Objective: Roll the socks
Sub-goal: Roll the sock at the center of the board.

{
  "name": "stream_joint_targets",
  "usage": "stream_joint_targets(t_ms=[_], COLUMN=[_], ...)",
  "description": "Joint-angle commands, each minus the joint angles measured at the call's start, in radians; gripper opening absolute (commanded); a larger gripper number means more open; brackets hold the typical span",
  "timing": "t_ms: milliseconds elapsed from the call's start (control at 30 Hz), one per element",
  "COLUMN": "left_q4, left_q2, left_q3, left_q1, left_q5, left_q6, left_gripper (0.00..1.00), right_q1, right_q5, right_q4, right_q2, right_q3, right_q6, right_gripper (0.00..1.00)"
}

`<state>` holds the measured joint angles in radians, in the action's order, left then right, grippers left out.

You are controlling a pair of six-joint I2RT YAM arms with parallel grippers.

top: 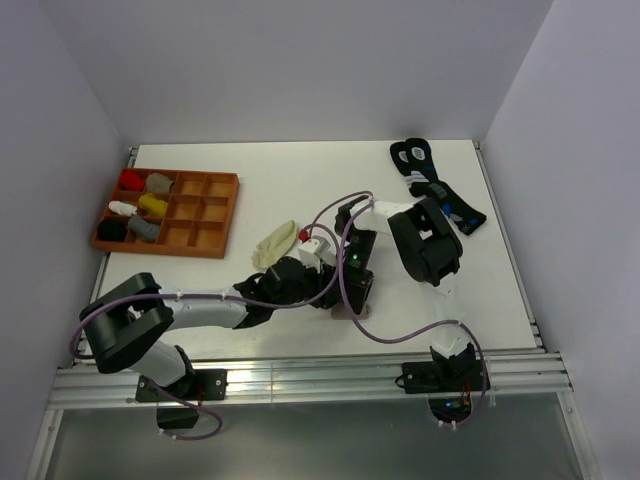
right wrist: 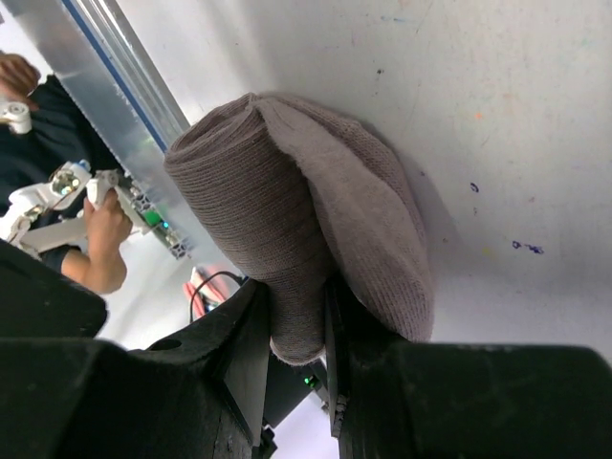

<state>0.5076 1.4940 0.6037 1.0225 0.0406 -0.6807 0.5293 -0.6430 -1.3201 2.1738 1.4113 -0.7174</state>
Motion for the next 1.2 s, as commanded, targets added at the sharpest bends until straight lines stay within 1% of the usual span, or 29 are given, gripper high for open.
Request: stream_joint_targets(t_ms=[0,233,400,600,833,933,1000,1033,1067,1133,1167], left_q4=[-0.026,0.061,0.16,0.207,0.229,0.229,0.207,0.197,0.175,0.158,0.151], left_q2=[0.04,0.127,0.17,0.201,0.253,0.262,0.278,0.285,0.302,0.316,0.325], left_q3=[0.033,0.025,0.001,-0.015,-0.024,-0.028,-0.018,-0.013,-0.007,0.005,0.008], left_q1=[0.008,0.008,0.007,0.008,0.008,0.007,0.007,0.008,0.008,0.008,0.008], left_q5=[-0.012,0.056,0.087,0.128,0.156,0.163,0.166,0.179,0.185,0.196,0.206], left_q6=[0.139,0.164,0.152,0.133,0.103,0.09,0.086,0.089,0.09,0.086,0.083], left_gripper=[0.44,0.46,0.48,0.48,0.46,0.41,0.3,0.27,0.2,0.13,0.06], right_q1=[-0.003,-0.008,-0.011,-0.012,-0.017,-0.02,-0.02,-0.018,-0.02,-0.022,-0.02], right_q5=[0.151,0.16,0.163,0.164,0.161,0.164,0.164,0.16,0.158,0.155,0.157], right_q4=[0.096,0.099,0.107,0.111,0.119,0.133,0.139,0.147,0.151,0.163,0.17], right_q2=[0.063,0.077,0.087,0.089,0.083,0.075,0.072,0.064,0.061,0.052,0.046], right_q3=[0.018,0.029,0.029,0.029,0.025,0.018,0.012,0.009,0.003,0.0,-0.006], right_q6=[-0.066,-0.057,-0.048,-0.04,-0.034,-0.025,-0.022,-0.016,-0.011,0.002,0.01], right_gripper=[0.13,0.14,0.13,0.13,0.14,0.14,0.14,0.14,0.14,0.14,0.15])
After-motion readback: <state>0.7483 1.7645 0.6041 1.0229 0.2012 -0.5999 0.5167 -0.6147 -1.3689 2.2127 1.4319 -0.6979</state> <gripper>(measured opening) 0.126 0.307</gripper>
